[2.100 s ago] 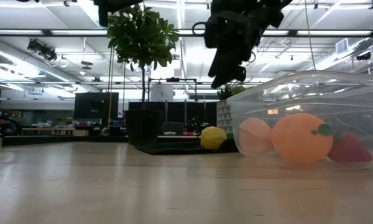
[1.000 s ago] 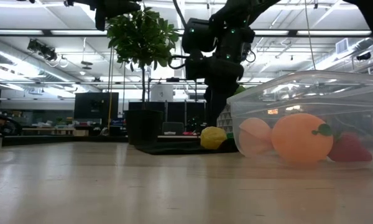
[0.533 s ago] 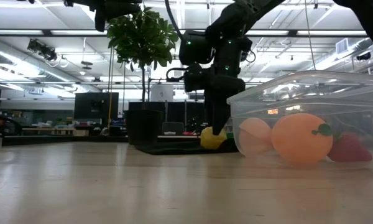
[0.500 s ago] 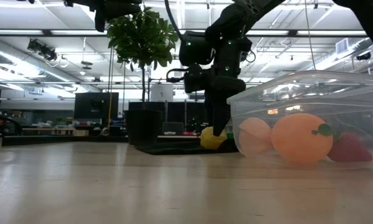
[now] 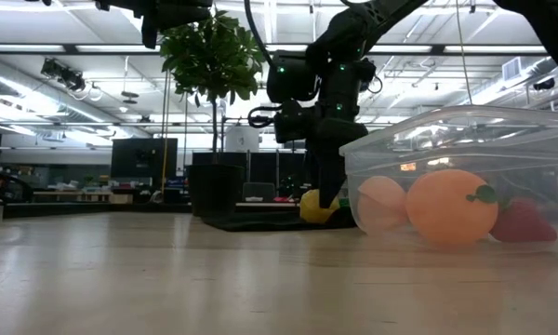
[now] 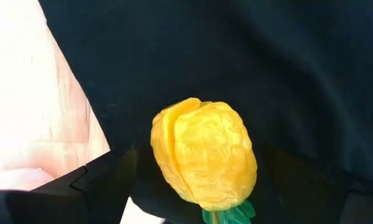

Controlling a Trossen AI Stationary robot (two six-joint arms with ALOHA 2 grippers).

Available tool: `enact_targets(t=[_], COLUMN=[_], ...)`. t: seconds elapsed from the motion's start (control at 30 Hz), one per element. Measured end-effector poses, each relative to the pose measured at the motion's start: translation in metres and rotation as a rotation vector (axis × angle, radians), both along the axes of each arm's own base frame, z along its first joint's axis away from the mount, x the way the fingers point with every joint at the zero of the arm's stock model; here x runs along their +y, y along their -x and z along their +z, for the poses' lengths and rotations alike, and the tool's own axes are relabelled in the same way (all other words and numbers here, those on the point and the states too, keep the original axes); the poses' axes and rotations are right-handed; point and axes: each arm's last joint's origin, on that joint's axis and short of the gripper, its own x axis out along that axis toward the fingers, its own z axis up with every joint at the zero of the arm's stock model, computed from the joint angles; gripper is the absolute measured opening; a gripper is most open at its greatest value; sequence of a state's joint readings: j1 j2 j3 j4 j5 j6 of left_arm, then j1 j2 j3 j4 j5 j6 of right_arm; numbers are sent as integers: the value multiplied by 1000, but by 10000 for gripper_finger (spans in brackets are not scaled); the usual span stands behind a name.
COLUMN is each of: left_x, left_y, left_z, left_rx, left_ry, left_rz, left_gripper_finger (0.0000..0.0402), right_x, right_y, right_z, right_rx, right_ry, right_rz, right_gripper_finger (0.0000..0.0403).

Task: Pick and placing Produce into tupperware
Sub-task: Put the pineapple into the transparent bin

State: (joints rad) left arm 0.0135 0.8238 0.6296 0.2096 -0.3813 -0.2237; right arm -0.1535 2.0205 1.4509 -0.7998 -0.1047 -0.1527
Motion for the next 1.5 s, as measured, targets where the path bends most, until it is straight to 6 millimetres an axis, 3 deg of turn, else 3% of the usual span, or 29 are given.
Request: enact_targets(t=[0.23,0.77,1.23,1.5], left_x=[0,0,0,0], left_y=[0,0,0,0], left_z=[0,0,-1,-3], left_rx=[0,2,13,36], left_ry=[0,0,0,1], left_rz=[0,0,0,0], left_gripper_finger=[111,108,107,107], right_x=[0,0,0,2], right_y=[0,0,2,9], right_z=[0,0,7,33], right_rx=[-1,-3,-7,-66], right_ry=[0,-5,2,11], right_rz=[-3,-22,-31,-43], right_gripper_finger=[331,247,242,242])
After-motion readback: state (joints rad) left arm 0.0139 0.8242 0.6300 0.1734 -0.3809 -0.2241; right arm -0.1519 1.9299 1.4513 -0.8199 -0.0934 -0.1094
